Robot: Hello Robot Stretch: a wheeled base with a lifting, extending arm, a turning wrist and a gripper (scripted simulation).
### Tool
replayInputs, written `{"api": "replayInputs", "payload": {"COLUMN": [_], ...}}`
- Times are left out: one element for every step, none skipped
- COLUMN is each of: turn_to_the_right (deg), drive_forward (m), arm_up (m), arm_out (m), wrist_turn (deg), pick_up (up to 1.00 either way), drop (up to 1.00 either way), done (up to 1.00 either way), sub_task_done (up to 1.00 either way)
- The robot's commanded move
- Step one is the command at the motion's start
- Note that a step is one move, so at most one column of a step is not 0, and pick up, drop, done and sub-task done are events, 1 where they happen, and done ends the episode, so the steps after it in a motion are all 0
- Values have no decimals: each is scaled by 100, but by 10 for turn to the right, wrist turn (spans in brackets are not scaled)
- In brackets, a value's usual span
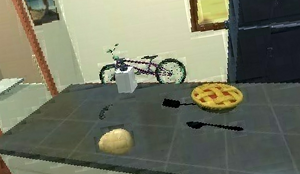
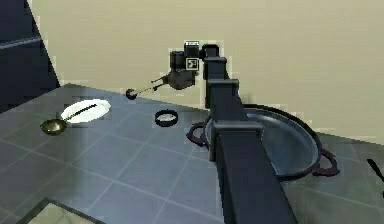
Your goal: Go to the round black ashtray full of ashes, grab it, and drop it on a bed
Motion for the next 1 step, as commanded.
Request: {"api": "replayInputs", "payload": {"turn_to_the_right": [0], "drive_forward": [0], "arm_up": [0], "arm_out": [0], "wrist_turn": [210], "pick_up": [0], "drop": [0], "done": [0], "sub_task_done": [0]}}
